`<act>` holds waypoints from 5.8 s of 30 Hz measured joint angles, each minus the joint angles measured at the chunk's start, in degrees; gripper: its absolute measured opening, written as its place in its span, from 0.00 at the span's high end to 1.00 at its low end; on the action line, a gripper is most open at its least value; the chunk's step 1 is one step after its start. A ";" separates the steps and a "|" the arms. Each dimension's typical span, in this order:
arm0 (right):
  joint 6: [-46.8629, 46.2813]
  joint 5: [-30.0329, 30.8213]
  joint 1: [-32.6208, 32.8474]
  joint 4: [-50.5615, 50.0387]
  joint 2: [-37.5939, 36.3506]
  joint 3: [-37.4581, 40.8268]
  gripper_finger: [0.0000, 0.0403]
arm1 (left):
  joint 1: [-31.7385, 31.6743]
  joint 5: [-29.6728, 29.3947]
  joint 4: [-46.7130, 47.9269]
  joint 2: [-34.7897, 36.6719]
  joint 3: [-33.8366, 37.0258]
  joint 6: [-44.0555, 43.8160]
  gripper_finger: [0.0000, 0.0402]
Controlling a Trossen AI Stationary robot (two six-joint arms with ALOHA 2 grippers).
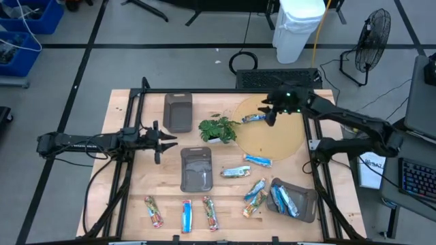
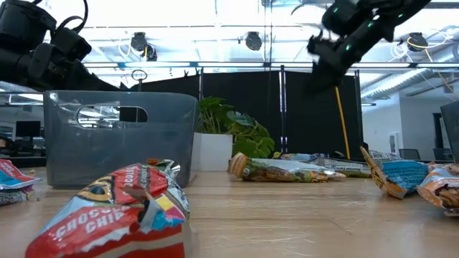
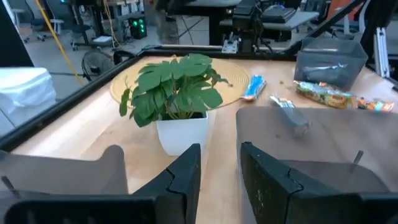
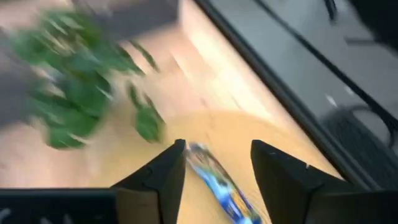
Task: Pick and place Granola Bars by type
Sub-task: Put the blue granola bar into the bottom right black bin
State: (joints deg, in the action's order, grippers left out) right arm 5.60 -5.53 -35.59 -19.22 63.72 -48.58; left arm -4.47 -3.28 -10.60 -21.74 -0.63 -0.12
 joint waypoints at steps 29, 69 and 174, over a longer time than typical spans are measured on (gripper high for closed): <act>1.58 -2.22 0.09 -3.91 6.25 -0.11 0.56 | -8.37 -5.77 -1.54 4.57 -0.02 -2.90 0.71; 9.58 8.38 -0.39 -14.84 33.84 -12.33 0.56 | -8.37 -5.69 -1.60 4.57 -0.02 -3.15 0.71; -98.78 -0.45 76.38 -35.78 2.60 -12.28 1.00 | -8.37 -5.71 -1.60 4.55 -0.02 -3.11 0.71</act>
State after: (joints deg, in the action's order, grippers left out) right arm -93.18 -5.98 40.79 -55.00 66.32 -60.86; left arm -12.84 -8.99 -12.21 -17.19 -0.64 -3.23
